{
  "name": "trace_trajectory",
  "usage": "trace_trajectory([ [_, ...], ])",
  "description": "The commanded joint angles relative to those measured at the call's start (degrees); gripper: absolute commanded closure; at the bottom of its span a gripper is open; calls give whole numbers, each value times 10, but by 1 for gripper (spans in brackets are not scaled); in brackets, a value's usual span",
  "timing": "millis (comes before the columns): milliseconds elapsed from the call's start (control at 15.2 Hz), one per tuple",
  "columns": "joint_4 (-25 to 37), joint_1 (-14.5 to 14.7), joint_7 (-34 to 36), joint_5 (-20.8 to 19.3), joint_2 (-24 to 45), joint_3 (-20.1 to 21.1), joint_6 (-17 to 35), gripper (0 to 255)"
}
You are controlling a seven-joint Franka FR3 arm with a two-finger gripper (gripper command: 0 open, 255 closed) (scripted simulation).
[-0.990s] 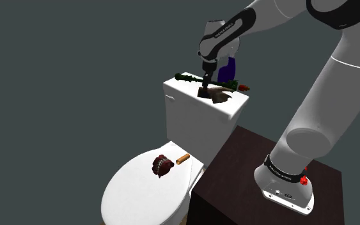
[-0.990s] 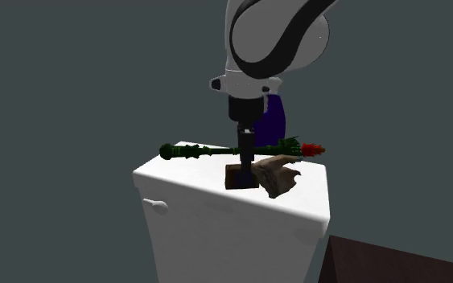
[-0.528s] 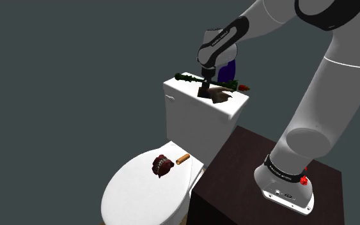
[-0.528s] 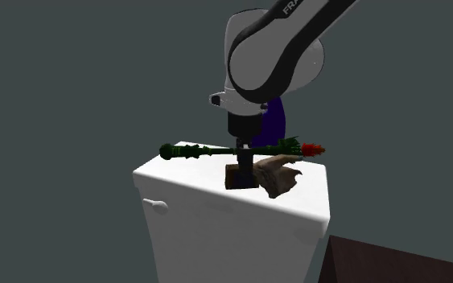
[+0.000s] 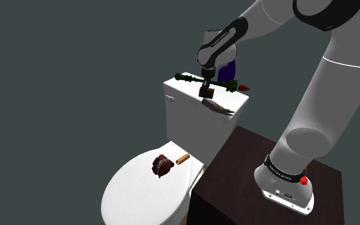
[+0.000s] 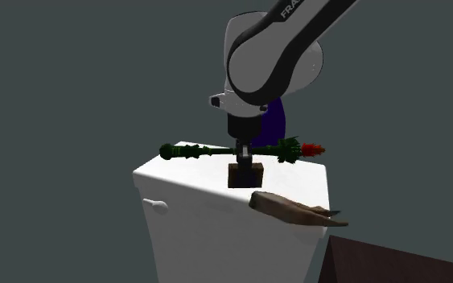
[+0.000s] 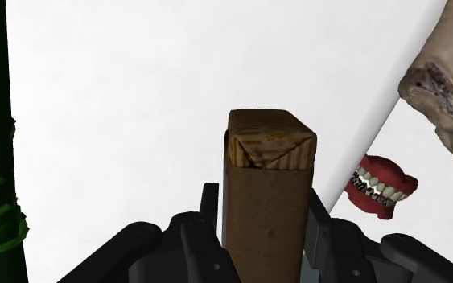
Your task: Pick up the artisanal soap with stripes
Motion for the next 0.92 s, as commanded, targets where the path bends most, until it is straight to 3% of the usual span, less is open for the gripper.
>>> trace_trajectory([
  [0,-1,0,0,0,2,0,0,255],
  [858,28,2,12,-21,-56,-1,-84,255],
])
